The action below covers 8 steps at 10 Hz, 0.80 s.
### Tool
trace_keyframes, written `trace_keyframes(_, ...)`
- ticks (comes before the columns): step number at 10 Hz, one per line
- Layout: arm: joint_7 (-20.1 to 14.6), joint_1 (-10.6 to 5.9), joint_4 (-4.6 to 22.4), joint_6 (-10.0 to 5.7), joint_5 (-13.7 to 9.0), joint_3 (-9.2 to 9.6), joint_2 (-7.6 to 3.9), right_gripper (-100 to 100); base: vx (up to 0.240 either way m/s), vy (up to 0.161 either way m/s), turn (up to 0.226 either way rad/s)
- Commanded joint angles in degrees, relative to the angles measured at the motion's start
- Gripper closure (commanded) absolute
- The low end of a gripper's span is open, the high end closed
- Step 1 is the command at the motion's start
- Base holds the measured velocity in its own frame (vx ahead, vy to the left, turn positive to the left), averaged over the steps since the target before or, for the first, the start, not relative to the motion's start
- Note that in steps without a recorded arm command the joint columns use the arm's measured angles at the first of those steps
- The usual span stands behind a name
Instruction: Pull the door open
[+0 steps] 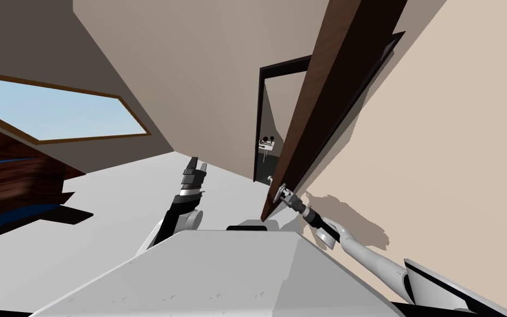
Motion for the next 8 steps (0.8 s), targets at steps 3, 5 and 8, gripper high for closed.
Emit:
trace_keyframes(3,0.09,1.33,-1.62,-0.01,0.91,1.77,1.03,100,0.004,0.002,-0.001)
trace_keyframes(5,0.09,1.33,-1.62,-0.01,0.91,1.77,1.03,100,0.003,-0.012,0.001)
trace_keyframes(8,-0.37,-0.27,2.47,-2.3,0.21,0.27,1.12,100,0.035,0.034,0.077)
